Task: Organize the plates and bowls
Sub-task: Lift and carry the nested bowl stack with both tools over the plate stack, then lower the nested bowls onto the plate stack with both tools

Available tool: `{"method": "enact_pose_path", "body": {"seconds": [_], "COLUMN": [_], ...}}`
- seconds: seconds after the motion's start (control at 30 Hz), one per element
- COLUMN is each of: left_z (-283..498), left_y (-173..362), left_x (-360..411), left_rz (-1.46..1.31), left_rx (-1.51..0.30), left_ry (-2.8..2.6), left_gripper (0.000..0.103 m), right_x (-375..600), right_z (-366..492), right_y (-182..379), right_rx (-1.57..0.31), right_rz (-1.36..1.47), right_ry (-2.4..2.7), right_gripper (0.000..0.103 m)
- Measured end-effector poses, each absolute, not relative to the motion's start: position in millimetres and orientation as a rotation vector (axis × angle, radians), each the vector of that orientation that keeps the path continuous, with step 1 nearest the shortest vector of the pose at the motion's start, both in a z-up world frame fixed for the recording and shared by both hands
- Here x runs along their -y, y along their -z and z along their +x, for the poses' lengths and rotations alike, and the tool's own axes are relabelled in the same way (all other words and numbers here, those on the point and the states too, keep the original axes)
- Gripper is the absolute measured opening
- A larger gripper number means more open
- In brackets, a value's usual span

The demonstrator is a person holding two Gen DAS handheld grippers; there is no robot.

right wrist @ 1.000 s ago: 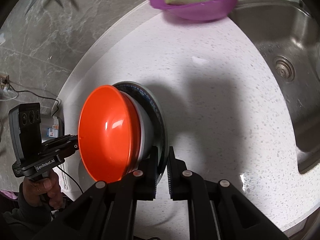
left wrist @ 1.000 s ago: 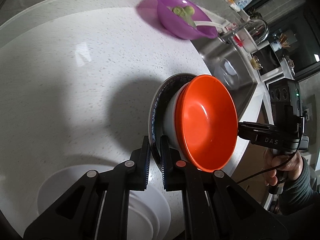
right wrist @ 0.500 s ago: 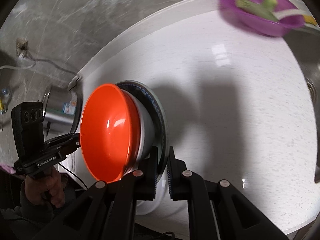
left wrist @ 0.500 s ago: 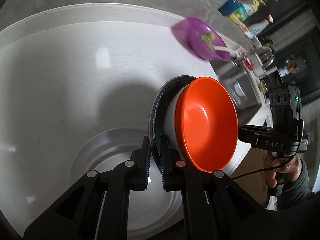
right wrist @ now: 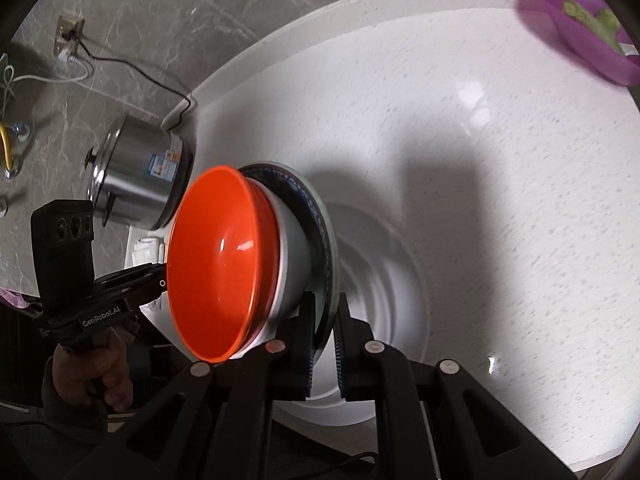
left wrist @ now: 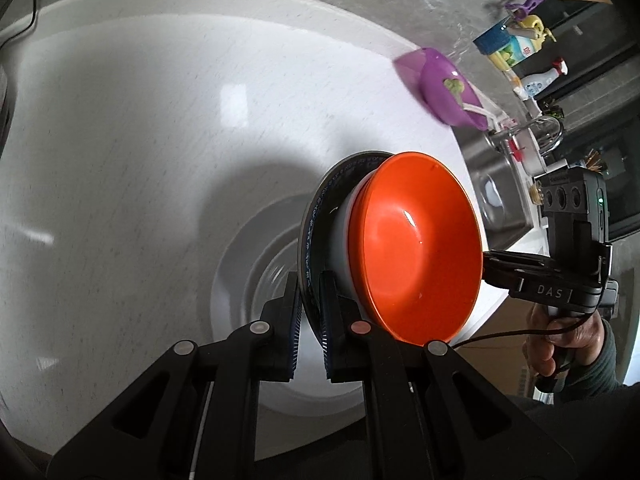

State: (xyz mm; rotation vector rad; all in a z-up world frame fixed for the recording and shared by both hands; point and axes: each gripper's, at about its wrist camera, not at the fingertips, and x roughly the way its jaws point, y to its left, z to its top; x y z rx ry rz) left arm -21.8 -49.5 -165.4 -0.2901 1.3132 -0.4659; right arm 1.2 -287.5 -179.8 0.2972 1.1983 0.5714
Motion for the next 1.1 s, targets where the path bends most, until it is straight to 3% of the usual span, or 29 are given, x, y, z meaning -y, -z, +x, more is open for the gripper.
{"method": "enact_pose_path", "body": {"seconds": [0.67, 1.1], "left_z": [-41, -37], "left_y": [225, 231], "left_x": [42, 57], "left_rz": [-0.275, -0.265], "left_rx": [-1.387, -1.384], "left_ry": [0.473, 0.486], "left_gripper": [0.006, 0.006], "right_x": [264, 262], "right_z": [-9, -12], "right_y": [218, 232], "right_rx": [-1.231, -1.236], "right_rz": [0.280, 0.274], "right_ry": [-0.526, -0.522], "right_gripper": [0.011, 0.011]}}
